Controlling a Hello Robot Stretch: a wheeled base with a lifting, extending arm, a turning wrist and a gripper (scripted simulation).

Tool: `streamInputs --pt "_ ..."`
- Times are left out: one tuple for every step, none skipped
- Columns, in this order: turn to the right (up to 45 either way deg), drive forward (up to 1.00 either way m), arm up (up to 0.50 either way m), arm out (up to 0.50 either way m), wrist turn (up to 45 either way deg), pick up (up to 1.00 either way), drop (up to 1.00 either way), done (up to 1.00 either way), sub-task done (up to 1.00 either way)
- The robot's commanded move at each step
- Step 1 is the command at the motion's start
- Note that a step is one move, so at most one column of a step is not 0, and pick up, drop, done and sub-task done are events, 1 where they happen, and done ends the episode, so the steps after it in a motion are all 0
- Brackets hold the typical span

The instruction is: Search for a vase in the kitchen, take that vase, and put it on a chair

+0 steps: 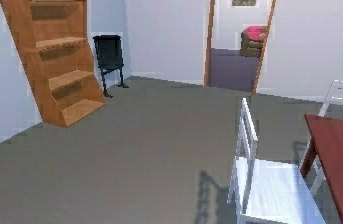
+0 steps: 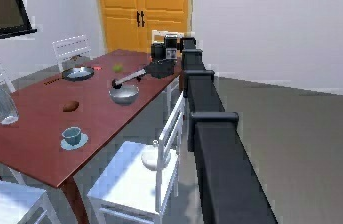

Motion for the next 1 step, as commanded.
streamInputs --pt "0.0 0.0 0.0 -0.1 0.0 0.0 0.0 0.0 0.0"
